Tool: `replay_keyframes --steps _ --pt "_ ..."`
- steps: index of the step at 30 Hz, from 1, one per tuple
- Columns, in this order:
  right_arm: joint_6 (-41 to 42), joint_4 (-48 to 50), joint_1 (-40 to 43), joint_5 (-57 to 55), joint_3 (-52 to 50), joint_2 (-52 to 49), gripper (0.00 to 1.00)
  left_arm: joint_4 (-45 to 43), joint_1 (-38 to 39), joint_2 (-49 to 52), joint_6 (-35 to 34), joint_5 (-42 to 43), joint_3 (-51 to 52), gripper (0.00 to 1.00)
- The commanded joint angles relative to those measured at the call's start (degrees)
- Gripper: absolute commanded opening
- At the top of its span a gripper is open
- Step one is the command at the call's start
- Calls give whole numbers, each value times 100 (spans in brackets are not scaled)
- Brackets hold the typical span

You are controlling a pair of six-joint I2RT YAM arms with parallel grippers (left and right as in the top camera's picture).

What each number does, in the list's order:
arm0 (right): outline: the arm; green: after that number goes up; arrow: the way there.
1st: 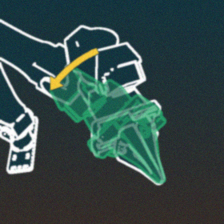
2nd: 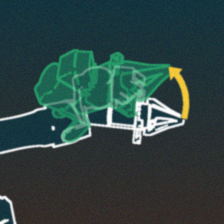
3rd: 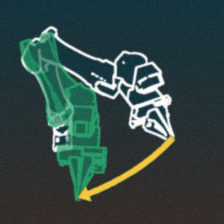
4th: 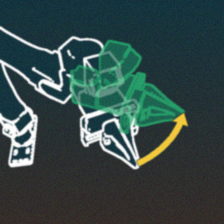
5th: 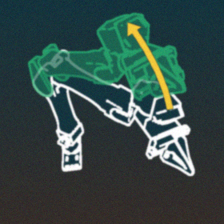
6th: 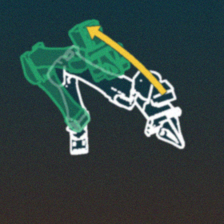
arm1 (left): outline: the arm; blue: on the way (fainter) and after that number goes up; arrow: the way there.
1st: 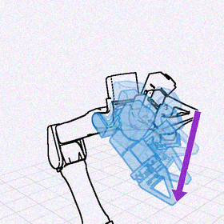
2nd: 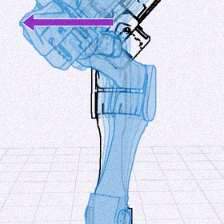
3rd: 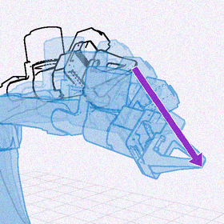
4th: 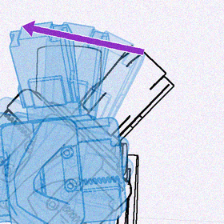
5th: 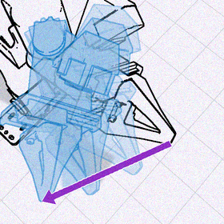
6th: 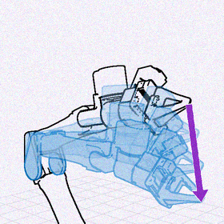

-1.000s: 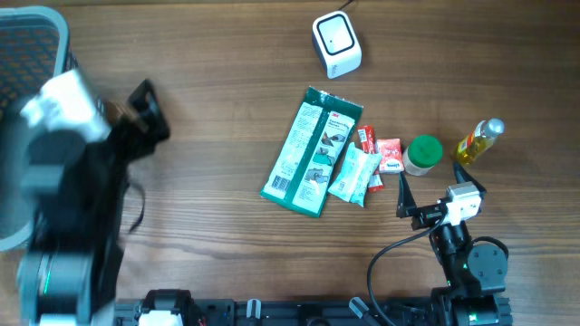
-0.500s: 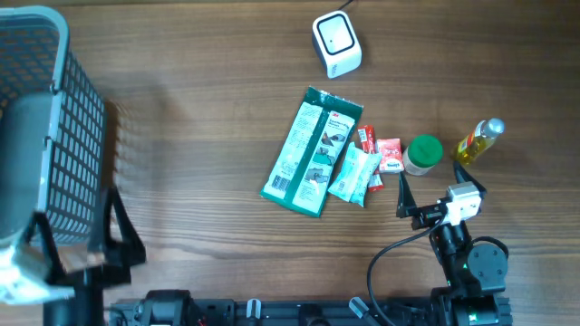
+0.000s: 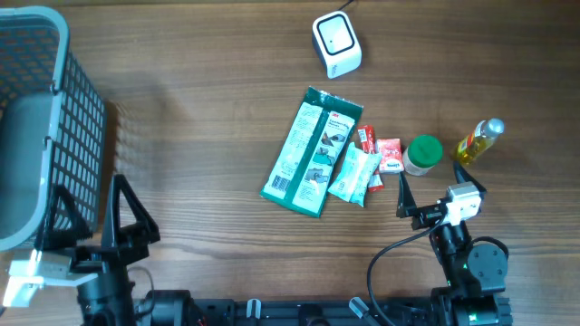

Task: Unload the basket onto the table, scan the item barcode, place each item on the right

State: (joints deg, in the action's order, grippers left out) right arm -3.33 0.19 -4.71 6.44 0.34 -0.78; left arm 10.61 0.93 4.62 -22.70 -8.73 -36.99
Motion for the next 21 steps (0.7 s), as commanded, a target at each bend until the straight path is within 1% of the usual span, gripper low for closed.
replay_keyframes --steps 1,3,5,8,21 --pt "-81 22 28 92 -4 57 100 -1290 -46 -302 -249 306 940 100" --pt "-79 24 28 92 -4 57 99 -1950 -46 -398 -291 334 1349 100" --pt "-79 24 28 92 -4 57 100 -2428 -46 -442 -332 334 1672 100" --pt "-81 24 28 92 -4 57 100 -2817 -46 -442 -330 330 2013 100" --pt "-79 24 28 92 -4 57 100 -2929 -46 -442 -332 334 3167 100"
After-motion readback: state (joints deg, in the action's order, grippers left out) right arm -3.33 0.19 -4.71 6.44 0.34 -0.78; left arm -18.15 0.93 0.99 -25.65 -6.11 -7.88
